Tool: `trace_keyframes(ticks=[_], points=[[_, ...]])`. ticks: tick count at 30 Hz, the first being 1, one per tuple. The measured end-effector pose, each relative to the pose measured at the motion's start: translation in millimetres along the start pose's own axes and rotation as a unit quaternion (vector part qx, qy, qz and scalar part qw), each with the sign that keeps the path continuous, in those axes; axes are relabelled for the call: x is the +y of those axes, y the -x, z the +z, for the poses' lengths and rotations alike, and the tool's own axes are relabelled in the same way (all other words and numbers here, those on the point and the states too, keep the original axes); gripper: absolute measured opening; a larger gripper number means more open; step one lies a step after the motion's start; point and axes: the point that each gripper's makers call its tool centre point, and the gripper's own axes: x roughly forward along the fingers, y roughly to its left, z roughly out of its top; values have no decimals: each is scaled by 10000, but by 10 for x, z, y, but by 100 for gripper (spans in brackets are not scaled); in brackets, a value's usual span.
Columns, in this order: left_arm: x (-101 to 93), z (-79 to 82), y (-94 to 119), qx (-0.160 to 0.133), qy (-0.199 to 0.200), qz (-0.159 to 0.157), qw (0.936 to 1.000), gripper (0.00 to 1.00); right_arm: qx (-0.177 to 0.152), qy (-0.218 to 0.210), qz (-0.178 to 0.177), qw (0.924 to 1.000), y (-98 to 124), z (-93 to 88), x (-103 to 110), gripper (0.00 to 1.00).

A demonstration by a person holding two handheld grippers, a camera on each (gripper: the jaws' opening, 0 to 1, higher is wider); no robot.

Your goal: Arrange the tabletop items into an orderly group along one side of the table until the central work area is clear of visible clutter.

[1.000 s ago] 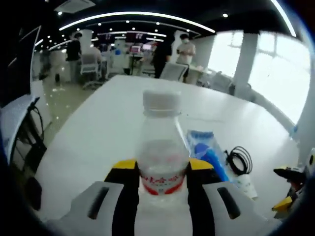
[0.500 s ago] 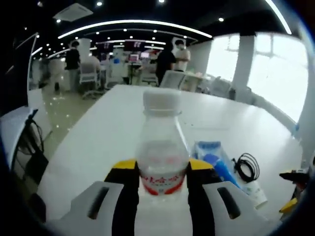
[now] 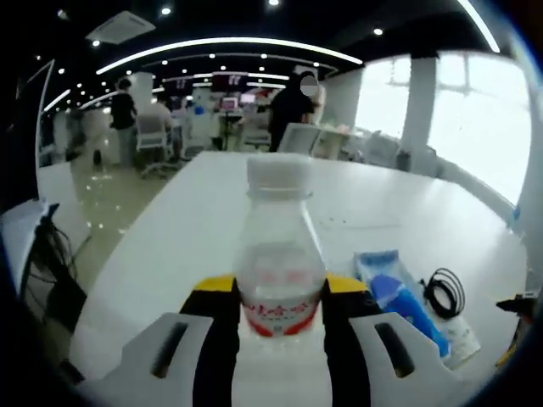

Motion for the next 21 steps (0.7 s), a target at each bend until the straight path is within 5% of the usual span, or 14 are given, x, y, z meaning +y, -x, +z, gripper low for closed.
trace_keyframes(ticks=[21], points=[[270,-32,-373,-76,-128,26,9999,34,123,-307,-62,9994,-4,-116,-79,100]])
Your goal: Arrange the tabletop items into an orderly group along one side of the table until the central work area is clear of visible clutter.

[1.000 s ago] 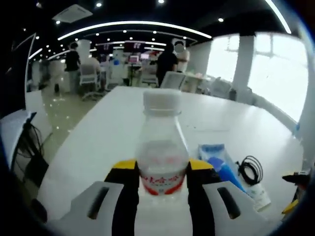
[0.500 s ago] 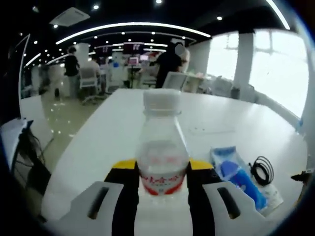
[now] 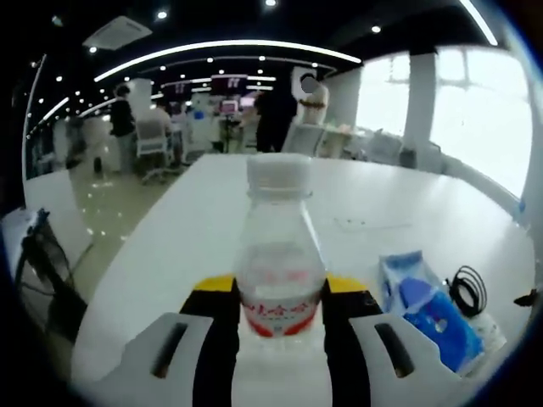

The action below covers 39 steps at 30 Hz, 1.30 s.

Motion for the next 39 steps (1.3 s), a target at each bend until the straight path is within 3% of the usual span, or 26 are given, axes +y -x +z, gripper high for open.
trace_keyframes(ticks=[15,25,35,39], points=[[110,-56,-119,0,-90,39,10000,34,86,-11,-84,9999,-8,-40,-34,99],[140,-53,-130,-57,53,74,9999,35,64,26,-69,10000,-4,-15,-18,99],[118,-60,-151,109,-48,264,9996,37,92,37,-49,9999,-9,-23,-3,99],[102,-53,-131,68,-40,344,9994,52,65,25,-53,10000,-2,-10,-4,99]])
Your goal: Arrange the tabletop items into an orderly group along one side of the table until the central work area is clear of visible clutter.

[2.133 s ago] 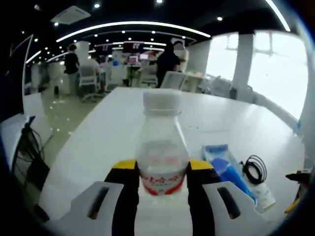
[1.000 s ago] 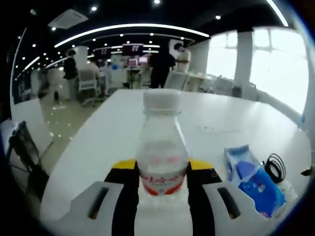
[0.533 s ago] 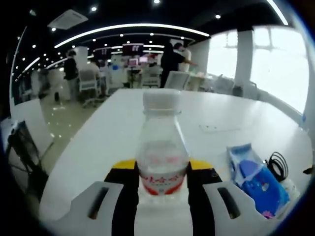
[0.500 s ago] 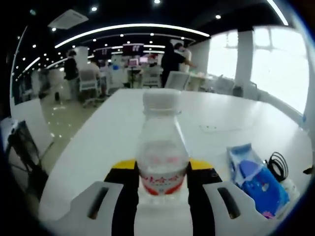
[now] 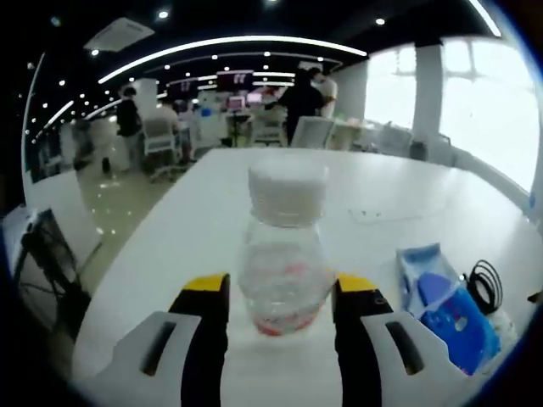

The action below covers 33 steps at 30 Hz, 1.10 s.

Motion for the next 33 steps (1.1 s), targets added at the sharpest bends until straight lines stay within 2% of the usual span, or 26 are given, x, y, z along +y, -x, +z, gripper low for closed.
trace_keyframes(ticks=[4,9,13,16,24,28,33], points=[[-11,84,93,-78,134,19,9999,56,-21,-19,10,10000,0,8,5,99],[-15,216,287,-289,353,-2,9990,70,-16,-3,59,10000,-10,4,41,99],[-31,195,458,-253,391,-53,9989,79,-26,70,99,9999,-8,20,78,99],[-12,175,579,-219,242,41,9995,85,-109,51,127,9998,9,64,98,99],[-91,138,820,-193,91,-63,9998,99,-194,127,183,9996,22,129,152,99],[-182,102,911,-84,32,-214,9997,99,-235,143,190,9994,36,158,167,99],[-307,110,1007,-126,-166,-309,9993,98,-174,212,143,9995,36,135,172,99]])
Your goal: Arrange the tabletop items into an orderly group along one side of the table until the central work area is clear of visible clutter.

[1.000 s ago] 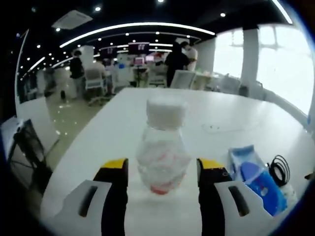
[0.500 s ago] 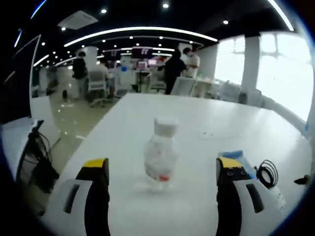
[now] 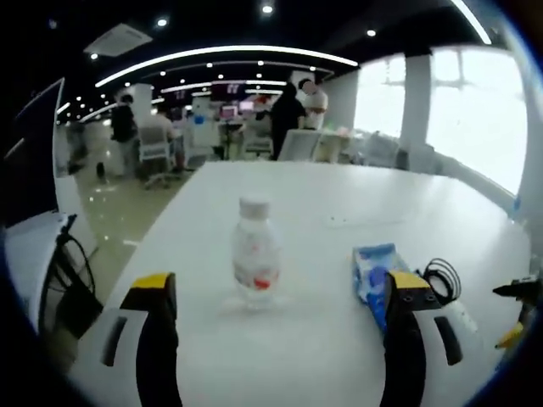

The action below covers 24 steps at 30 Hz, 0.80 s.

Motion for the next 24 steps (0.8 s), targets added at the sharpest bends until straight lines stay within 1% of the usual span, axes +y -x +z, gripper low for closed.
trace_keyframes(ticks=[3,5,9,13,14,19,24], points=[[-44,-29,41,48,-54,-52,10000,97,11,35,9,10000,3,2,14,99],[-97,-47,72,46,-85,-151,9998,98,-38,33,27,10000,14,26,29,99],[-132,-99,132,128,-128,-154,9997,98,-49,44,56,10000,25,30,36,99],[-182,-109,207,97,-23,-171,9998,99,-100,36,121,9999,29,55,72,99],[-216,-124,234,134,-14,-205,9997,99,-100,42,130,9999,29,56,78,99],[-363,-144,350,141,-219,-365,9990,99,-176,47,216,9996,42,94,125,98],[-440,-140,463,79,-224,-439,9988,99,-223,90,199,9995,59,118,127,96]])
